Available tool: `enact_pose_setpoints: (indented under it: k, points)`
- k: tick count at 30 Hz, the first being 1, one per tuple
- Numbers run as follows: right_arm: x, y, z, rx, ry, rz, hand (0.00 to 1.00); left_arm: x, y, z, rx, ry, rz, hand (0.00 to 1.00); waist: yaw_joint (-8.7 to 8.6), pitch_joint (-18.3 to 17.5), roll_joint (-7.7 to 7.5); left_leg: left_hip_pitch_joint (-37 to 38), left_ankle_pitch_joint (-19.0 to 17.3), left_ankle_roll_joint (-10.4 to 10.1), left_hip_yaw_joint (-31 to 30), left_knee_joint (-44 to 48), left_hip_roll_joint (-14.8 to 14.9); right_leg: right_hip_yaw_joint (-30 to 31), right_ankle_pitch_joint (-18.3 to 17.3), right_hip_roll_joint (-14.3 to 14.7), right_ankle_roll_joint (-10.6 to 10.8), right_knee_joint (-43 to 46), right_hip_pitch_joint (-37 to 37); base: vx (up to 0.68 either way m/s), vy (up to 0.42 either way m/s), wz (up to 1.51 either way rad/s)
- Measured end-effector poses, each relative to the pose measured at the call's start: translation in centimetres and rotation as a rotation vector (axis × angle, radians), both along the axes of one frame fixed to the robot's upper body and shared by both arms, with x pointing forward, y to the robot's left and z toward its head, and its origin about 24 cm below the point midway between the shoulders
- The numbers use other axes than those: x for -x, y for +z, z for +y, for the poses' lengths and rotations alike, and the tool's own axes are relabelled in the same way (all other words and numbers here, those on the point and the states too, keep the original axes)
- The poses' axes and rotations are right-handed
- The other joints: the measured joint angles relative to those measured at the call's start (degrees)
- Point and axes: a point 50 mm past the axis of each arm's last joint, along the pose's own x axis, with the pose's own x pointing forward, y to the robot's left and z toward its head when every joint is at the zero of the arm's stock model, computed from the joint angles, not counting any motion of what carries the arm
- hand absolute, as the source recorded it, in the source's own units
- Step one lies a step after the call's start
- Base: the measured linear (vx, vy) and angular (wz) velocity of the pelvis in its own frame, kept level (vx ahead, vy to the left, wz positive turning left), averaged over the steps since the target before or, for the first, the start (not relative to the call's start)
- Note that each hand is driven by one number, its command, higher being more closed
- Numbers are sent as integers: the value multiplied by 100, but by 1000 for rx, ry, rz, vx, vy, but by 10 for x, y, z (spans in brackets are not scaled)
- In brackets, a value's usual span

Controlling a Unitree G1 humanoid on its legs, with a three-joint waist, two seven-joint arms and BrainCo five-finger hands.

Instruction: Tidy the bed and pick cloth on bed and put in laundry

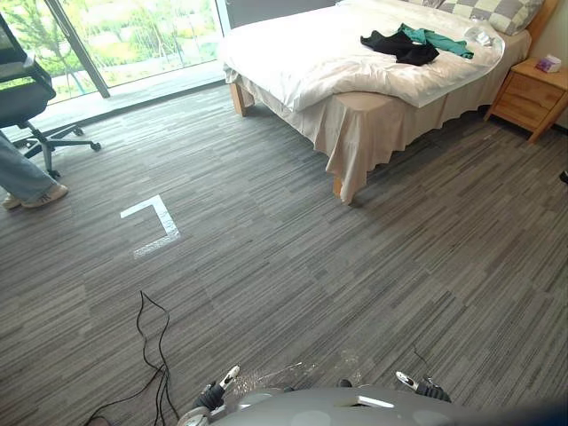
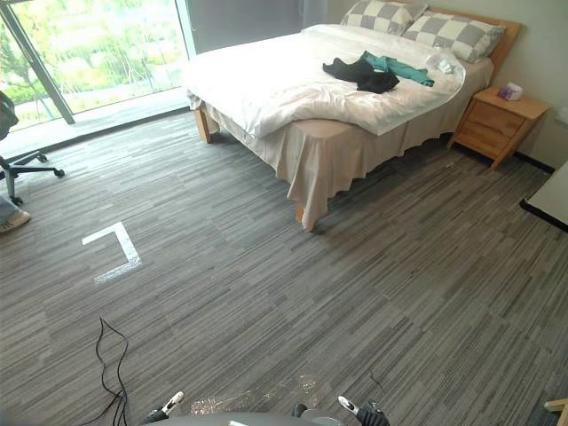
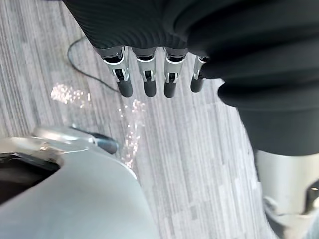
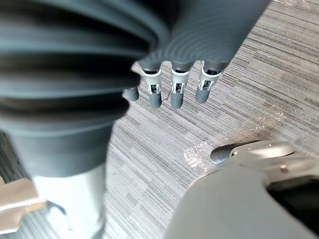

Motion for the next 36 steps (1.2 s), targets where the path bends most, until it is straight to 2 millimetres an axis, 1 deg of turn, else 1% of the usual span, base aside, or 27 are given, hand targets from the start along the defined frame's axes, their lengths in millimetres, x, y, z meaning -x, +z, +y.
enact_pose_setpoints:
  k: [2,4,5,7,10,12,16,17,18,19,21,22,23,24,25,26,27,28,29,30,31,32,33,34,35,36]
  points:
    - [1,0,0,0,-1,3,0,-2,0,-1,1,-3,-3,0,-2,-1,0,132,27,14,7,-142,0,-43,31,7,-24,-129,158,108,21,1]
    - [0,0,0,-1,-2,3,0,-7,0,-1,-3,-27,-11,0,-3,2,-6,142,83,59,-10,-182,-1,-102,65,7,-64,-155,166,123,15,6]
    - [1,-1,1,-2,-2,6,0,-8,0,-1,-3,-39,-13,0,-3,1,12,173,85,60,-12,-189,-5,-121,66,7,-64,-182,177,138,12,4]
    - [2,-1,1,-4,-3,12,0,-10,1,0,-17,-73,-13,0,-2,23,-10,218,85,60,-7,-238,-5,-128,67,16,-63,-234,216,73,2,-1]
    - [2,-2,2,-6,-3,16,0,-13,1,0,-29,-107,-13,0,-1,58,-22,317,59,18,20,-267,-5,-119,59,20,-50,-250,295,37,-2,-7]
    - [-3,-1,2,-8,0,7,0,-13,1,1,-22,-113,-1,0,-4,71,-37,335,36,-16,114,-264,-6,-84,47,17,-32,-249,297,-12,-7,-11]
    - [-4,-1,3,-11,-1,4,0,-15,1,2,-25,-139,-2,0,-19,115,-51,331,26,-23,153,-230,-7,28,-11,17,18,-82,193,-40,-14,-14]
    - [-4,-1,3,-11,-2,5,0,-17,2,2,-27,-149,0,0,-29,131,-55,325,12,-34,166,-210,-5,44,-91,10,16,98,109,-66,-23,-9]
    - [-7,-1,3,-11,-7,-3,0,-21,2,3,-26,-161,-2,0,-38,248,-66,341,-55,10,225,-135,-7,56,-337,-22,44,601,-108,-79,-17,-10]
    - [-8,-1,3,-13,-14,-8,0,-23,3,3,-27,-163,-6,0,-42,310,-84,367,-99,-5,266,-120,-17,60,-450,-48,87,834,-206,-108,-7,-15]
    - [-14,1,4,-19,-29,-26,0,-28,4,6,-34,-173,-17,0,-46,525,-126,406,-210,88,394,-26,-77,13,-855,-208,439,1858,-623,-164,0,-26]
    - [-15,1,4,-21,-35,-29,0,-28,4,7,-36,-177,-17,0,-46,566,-93,405,-255,147,451,3,-80,-2,-902,-239,460,2112,-745,-144,-1,-32]
    - [-15,1,4,-23,-60,-33,0,-31,5,9,-39,-186,-23,0,-81,635,-138,423,-310,189,517,108,-73,-146,-940,-320,404,2657,-971,-51,-3,-32]
    - [-14,0,4,-22,-89,-31,0,-30,5,10,-37,-190,-24,0,-118,692,-183,488,-371,177,600,182,-49,-356,-1002,-468,298,3110,-1155,-51,-3,-31]
    - [-14,0,4,-25,-104,-30,0,-30,5,11,-35,-191,-25,0,-130,734,-174,533,-414,167,624,226,-13,-457,-1023,-537,264,3223,-1183,5,-11,-26]
    - [-14,0,4,-28,-123,-31,0,-30,5,10,-32,-194,-24,0,-173,753,-149,549,-497,123,667,338,76,-548,-1031,-610,249,3261,-1217,72,-52,-41]
    - [-13,0,3,-35,-150,-33,0,-30,4,8,-21,-198,-24,0,-207,803,-59,583,-660,6,762,503,328,-612,-1029,-591,251,3079,-1314,113,-76,-44]
    - [-13,0,2,-37,-167,-36,0,-32,4,6,-16,-204,-27,0,-211,848,-8,581,-720,-53,778,571,445,-619,-1024,-549,252,2956,-1371,166,-130,-48]
    - [-13,1,0,-38,-191,-41,0,-36,4,5,-10,-221,-28,0,-235,925,66,570,-787,-145,823,655,642,-626,-962,-495,270,2696,-1477,193,-158,-43]
    - [-13,1,-1,-38,-208,-43,0,-42,5,3,-9,-248,-32,0,-273,1060,138,594,-892,-318,914,684,941,-611,-519,-452,350,1880,-1669,211,-176,-46]
    - [-12,0,0,-41,-219,-38,0,-44,5,4,-10,-248,-38,0,-288,1129,103,647,-928,-378,930,682,1026,-597,-158,-505,472,1264,-1768,213,-160,-48]
    - [-10,0,0,-42,-229,-33,0,-44,6,7,-12,-246,-40,0,-283,1161,46,710,-961,-434,955,681,1041,-597,39,-599,551,978,-1863,350,-270,-47]
    - [-4,-2,6,-62,-260,-15,0,-44,7,12,-17,-241,-40,0,-275,1242,-71,934,-1094,-646,1092,711,1067,-603,202,-803,591,712,-1985,379,-304,-43]
    - [6,-4,9,-73,-289,7,0,-42,6,14,-18,-228,-37,0,-281,1305,-133,1161,-1252,-798,1219,758,1115,-634,213,-955,597,695,-1948,503,-446,-34]
    - [20,-5,14,-83,-307,39,0,-39,6,15,-16,-217,-32,0,-300,1303,-151,1454,-1414,-918,1296,771,1193,-777,172,-1076,562,757,-1847,488,-454,-33]
    - [31,-5,7,-73,-357,50,0,-34,3,5,8,-207,-26,0,-318,1331,46,1825,-1543,-937,1458,788,1476,-1111,577,-958,453,1430,-1939,493,-452,-29]
